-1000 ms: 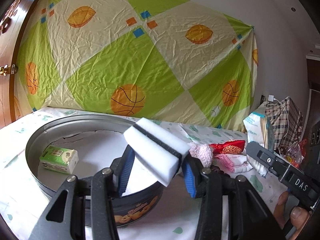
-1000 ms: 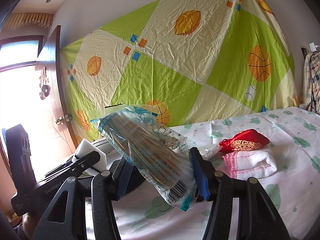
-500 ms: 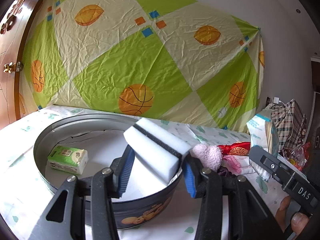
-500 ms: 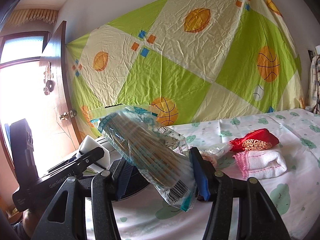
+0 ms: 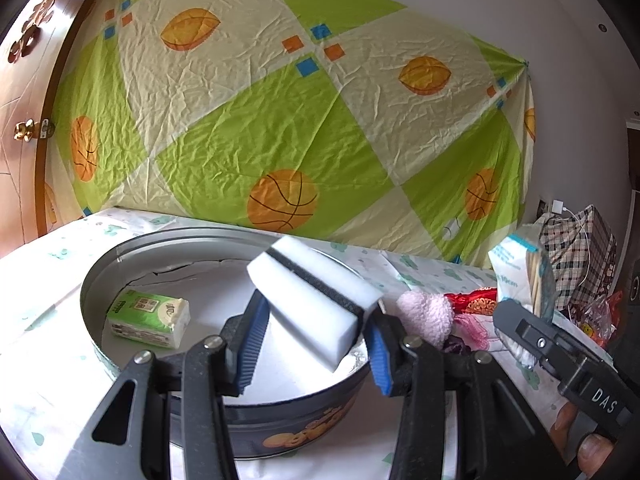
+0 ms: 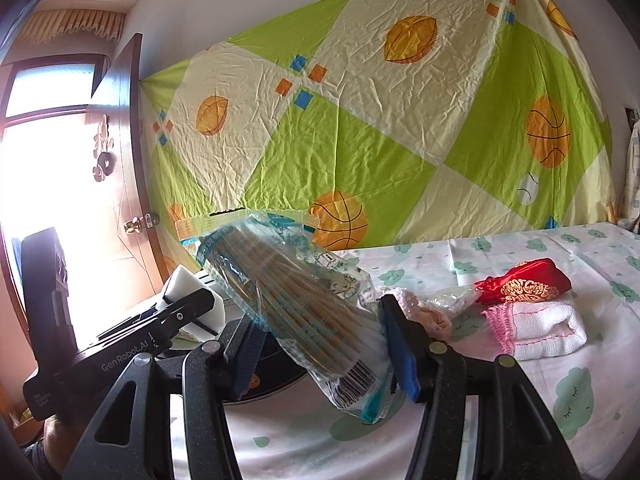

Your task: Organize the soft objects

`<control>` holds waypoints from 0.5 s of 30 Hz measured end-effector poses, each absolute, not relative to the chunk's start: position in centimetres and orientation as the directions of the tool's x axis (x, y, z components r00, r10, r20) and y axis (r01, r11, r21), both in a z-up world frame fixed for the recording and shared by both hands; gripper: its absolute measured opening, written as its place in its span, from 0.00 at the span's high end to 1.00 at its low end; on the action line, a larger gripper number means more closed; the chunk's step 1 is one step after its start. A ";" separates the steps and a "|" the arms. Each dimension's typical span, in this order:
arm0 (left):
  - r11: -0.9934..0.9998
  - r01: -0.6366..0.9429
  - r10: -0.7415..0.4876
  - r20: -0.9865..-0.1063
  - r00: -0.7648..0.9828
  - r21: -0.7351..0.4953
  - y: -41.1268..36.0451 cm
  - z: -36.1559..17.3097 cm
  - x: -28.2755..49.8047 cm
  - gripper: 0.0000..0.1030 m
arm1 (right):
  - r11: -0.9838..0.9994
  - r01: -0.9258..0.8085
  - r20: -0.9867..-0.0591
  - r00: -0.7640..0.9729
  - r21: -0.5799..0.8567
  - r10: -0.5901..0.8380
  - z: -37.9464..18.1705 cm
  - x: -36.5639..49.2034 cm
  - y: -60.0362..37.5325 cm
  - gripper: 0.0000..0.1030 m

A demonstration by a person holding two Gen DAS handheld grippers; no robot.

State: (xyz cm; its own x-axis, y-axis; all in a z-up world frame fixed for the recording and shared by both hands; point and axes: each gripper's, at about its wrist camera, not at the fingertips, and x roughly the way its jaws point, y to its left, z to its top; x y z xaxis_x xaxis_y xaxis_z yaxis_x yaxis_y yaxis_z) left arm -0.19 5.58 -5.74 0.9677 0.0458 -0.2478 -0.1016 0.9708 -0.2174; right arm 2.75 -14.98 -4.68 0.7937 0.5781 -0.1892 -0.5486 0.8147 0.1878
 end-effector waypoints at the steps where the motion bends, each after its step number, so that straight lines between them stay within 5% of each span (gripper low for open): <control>1: 0.970 -0.102 0.046 -0.248 0.968 -0.219 5.7 -5.8 -0.2 0.56 | 0.813 -0.551 -0.189 0.792 0.187 0.580 -4.7 2.8 -14.9 0.43; 15: 0.967 -0.129 0.071 -0.254 0.965 -0.221 7.0 -5.7 -0.4 0.56 | 0.791 -0.580 -0.199 0.767 0.194 0.611 -4.8 2.7 -13.1 0.43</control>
State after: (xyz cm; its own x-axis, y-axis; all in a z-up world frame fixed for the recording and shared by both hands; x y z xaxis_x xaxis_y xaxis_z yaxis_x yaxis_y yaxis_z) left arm -0.40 6.96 -5.71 0.9647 0.0710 -0.2537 -0.1292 0.9668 -0.2205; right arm 2.72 -13.14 -4.77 0.7665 0.6107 -0.1986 -0.5801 0.7911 0.1940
